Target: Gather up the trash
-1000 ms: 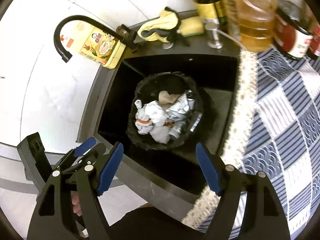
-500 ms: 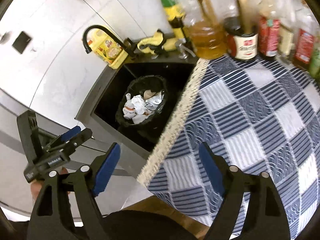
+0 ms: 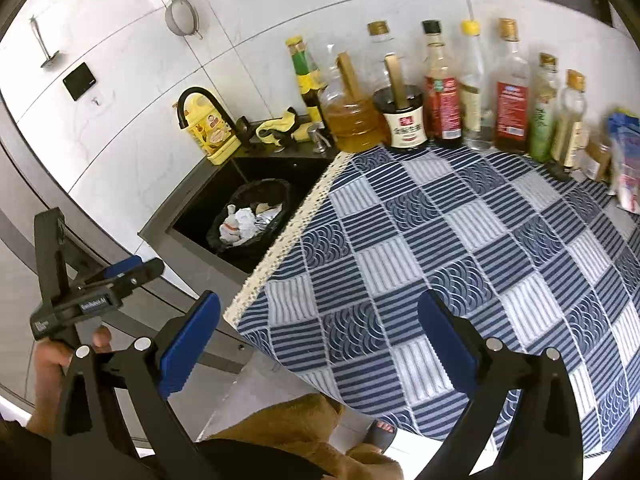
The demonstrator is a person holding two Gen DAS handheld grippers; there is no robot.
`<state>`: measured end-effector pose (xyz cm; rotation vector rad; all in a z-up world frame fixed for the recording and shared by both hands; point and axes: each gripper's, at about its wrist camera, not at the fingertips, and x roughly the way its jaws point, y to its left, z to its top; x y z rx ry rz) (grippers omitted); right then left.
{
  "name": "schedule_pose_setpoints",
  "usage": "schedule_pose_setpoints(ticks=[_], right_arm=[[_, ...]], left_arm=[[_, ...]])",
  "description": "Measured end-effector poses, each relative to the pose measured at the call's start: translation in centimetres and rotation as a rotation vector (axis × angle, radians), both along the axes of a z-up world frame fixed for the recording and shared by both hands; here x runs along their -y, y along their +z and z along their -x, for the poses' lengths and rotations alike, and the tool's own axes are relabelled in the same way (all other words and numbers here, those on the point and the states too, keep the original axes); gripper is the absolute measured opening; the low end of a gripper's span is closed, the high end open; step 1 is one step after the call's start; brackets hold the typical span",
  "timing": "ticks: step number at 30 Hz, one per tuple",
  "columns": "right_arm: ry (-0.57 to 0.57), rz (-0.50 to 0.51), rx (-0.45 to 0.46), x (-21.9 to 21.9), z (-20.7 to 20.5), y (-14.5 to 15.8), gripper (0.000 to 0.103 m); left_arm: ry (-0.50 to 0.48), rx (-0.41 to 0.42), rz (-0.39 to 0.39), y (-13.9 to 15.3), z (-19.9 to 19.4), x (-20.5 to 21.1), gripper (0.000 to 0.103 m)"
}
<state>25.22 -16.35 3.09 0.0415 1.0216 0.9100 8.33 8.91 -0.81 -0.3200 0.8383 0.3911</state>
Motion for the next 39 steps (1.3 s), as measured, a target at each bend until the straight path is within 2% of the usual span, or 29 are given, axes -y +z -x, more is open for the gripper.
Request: schedule_pose_setpoints(ticks=[7,13,21,28,36,39], right_arm=[[-0.128,-0.012,0.073,5.3,2.4,0.0,0.098],[-0.206,0.021,0.082,8.2,3.1,-0.1,0.098],[-0.16,0.025,0.059,7.9,3.4,-0.3,0.098],[-0.186,0.03,0.073,8.1,4.1,-0.2,0.098],[-0.183,0.033,0.109,7.7,4.4,0.3,0.098],[-0.182,0.022,0.096,7.5,4.3,0.3,0.098]], left_arm=[[-0.043,-0.009,-0.021,-0.1,0.9,2.1,0.096],[-0.073,-0.011,-0.009,-0.5,1.2,3.3,0.096],[-0.08,-0.014,-0.01,-0.4,2.2,5.0,0.096],[-0.133,-0.031,-0.013,-0.3,2.1,5.9,0.096],[-0.147,-0.023,0.004,-0.3,2.1,5.7,0.096],[-0.147,-0.018,0.022,-0.3,2.2,5.6,0.096]])
